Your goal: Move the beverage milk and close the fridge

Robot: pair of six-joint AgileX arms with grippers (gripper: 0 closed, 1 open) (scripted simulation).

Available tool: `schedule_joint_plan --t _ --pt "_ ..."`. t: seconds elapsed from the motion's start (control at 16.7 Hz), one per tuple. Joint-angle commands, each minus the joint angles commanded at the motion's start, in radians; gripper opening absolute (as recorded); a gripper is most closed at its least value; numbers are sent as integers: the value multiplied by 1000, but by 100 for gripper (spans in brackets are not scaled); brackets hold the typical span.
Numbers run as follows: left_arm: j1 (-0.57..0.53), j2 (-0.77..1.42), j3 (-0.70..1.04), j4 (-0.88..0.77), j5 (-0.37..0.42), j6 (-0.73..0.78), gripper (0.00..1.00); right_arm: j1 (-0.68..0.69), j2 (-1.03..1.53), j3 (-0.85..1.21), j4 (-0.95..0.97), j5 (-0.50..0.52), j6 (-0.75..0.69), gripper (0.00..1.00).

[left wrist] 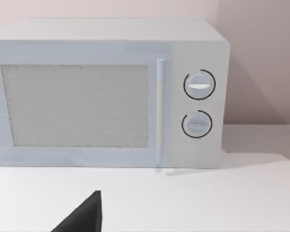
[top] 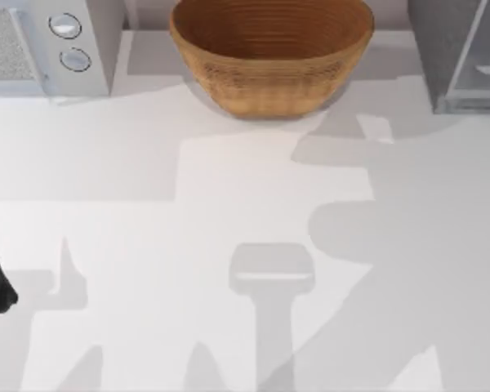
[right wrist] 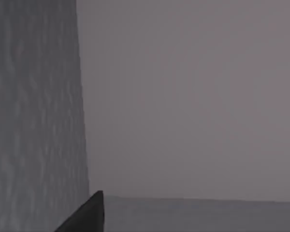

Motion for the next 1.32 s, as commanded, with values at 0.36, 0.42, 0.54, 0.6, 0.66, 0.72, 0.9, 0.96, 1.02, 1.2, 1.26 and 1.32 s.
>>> schedule_joint_plan --t 0.36,0.42,0.54,0.6,0.66,0.72,0.9,0.96,1.02,1.2,1.26,1.32 --pt "0 0 0 0 0 0 100 47 -619 -311 -264 56 -7 100" --pt "0 0 0 0 0 0 100 56 -734 -370 -314 67 -8 100" --pt "0 0 0 0 0 0 100 73 -962 -489 -416 89 -11 100" --pt "0 0 0 0 0 0 100 81 -1074 -549 -467 100 -12 100" --pt "0 0 0 0 0 0 100 90 -1184 -608 -518 111 -13 100" --pt "0 0 0 0 0 0 100 98 -1290 -667 -568 121 -14 100" --pt "0 0 0 0 0 0 100 123 -1576 -829 -706 149 -17 100" --pt "0 0 0 0 0 0 100 131 -1657 -877 -747 157 -17 100" --pt "0 0 0 0 0 0 100 138 -1729 -920 -784 164 -17 100" --pt "0 0 0 0 0 0 100 155 -1887 -1021 -870 180 -18 100" --pt "0 0 0 0 0 0 100 158 -1918 -1043 -889 183 -18 100" --pt "0 0 0 0 0 0 100 161 -1939 -1057 -901 185 -18 100"
